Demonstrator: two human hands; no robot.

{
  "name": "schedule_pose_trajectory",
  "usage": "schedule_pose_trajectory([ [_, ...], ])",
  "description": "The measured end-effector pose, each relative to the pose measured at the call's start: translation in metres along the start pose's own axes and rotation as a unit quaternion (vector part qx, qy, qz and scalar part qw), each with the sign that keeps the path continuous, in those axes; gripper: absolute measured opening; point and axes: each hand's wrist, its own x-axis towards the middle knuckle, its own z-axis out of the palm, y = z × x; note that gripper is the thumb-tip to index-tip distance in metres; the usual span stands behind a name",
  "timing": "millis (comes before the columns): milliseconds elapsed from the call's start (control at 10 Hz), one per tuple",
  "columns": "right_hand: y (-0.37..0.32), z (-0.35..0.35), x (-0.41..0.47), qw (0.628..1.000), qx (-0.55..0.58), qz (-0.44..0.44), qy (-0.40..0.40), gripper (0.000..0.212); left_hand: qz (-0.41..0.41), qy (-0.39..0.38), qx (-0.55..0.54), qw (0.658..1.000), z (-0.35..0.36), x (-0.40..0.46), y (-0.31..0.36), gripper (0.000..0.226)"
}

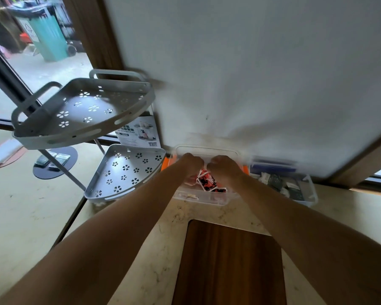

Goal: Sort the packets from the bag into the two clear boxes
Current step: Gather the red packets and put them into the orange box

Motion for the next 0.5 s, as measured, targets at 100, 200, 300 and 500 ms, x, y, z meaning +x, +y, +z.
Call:
schedule_pose_trajectory([
  [100, -0.003, -0.011, -0.040, 0.996, -0.053, -0.071, 0.022, 0.045, 0.165, 0.007, 0.331, 0.929, -0.018, -0.058, -0.003, 0.046],
  [200, -0.009, -0.024, -0.081, 0.989, -0.089, -0.113, 0.027, 0.051, 0.180, 0.066, 0.448, 0.873, -0.033, -0.100, -0.002, 0.041],
  [300, -0.013, -0.031, -0.108, 0.991, -0.087, -0.104, 0.023, 0.055, 0.187, 0.078, 0.425, 0.882, -0.044, -0.116, -0.011, 0.038],
  [500, -0.021, -0.049, -0.168, 0.988, -0.089, -0.121, 0.034, 0.052, 0.177, 0.068, 0.261, 0.946, -0.063, -0.166, -0.024, 0.036],
])
